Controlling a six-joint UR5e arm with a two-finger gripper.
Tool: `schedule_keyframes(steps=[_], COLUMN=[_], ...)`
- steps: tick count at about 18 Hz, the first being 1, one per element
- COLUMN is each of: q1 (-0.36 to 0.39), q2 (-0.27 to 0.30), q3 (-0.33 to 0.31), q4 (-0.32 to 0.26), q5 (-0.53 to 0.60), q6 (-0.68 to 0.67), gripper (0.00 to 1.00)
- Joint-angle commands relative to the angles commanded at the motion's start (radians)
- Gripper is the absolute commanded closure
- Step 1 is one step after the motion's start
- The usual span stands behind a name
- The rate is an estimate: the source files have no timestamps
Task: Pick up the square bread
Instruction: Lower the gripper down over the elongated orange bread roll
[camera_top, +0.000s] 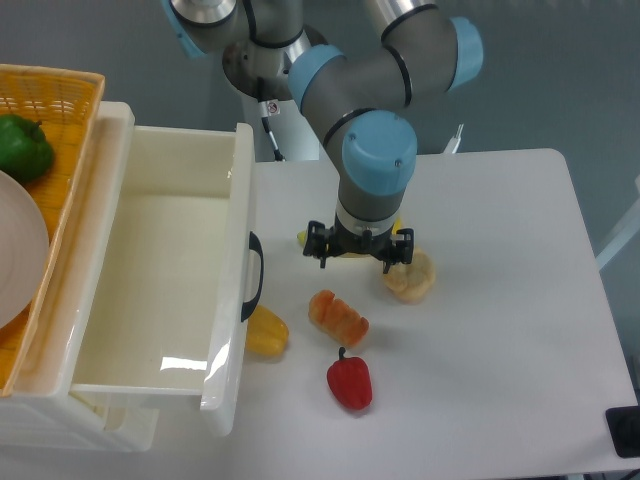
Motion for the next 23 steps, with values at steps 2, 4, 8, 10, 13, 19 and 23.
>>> schedule_keyframes(steps=[2,4,8,10,13,19,23], q1=[-0.006,-0.008,-0.009,-0.009,-0.008,-0.009,-0.022], q2=[-0.015,-0.022,-0.054,-0.066,-0.077,-0.131,-0.154], q3=[0.006,0.002,-0.002,-0.002,0.000,0.005,0.011], q4=[0.025,0.023,0.023,0.023,0.025,0.026,0.049], q5=[0.026,0.029,0.029,0.028,0.025,0.025,0.025], q6=[-0.017,-0.022,-0.043,-0.051,-0.046,-0.046,-0.051], gripper=[0.00,0.00,0.00,0.00,0.00,0.00,0.00])
